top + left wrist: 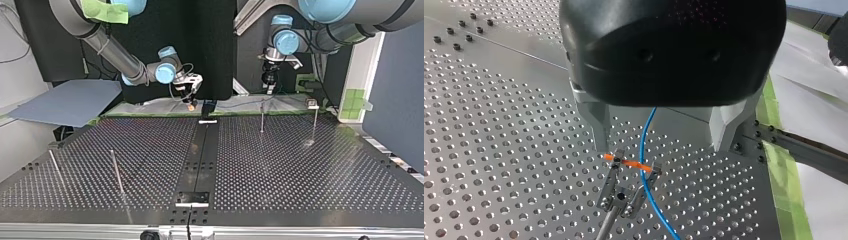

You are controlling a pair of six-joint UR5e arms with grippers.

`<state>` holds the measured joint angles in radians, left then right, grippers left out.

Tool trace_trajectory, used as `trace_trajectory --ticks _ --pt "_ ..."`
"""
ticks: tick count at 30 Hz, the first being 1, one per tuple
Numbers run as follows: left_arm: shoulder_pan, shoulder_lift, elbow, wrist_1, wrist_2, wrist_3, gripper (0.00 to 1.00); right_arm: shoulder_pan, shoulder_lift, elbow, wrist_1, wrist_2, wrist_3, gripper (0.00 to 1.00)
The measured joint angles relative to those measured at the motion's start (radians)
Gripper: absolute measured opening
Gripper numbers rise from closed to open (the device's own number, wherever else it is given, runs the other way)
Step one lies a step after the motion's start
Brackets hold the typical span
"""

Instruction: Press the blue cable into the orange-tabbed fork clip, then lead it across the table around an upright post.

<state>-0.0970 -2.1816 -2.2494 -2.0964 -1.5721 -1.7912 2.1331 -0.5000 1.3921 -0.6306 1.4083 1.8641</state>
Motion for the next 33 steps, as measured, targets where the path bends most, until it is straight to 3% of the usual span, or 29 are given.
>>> trace_trajectory --ticks 17,33 --pt "-0.011 0.000 0.000 -0.003 -0.003 0.012 0.98 0.000 0.000 0.000 0.000 -0.002 0.000 0.00" --pt "-0.090 0.000 0.001 -0.025 -0.094 0.007 0.98 0.005 0.001 -0.001 0.000 -0.003 0.000 0.00"
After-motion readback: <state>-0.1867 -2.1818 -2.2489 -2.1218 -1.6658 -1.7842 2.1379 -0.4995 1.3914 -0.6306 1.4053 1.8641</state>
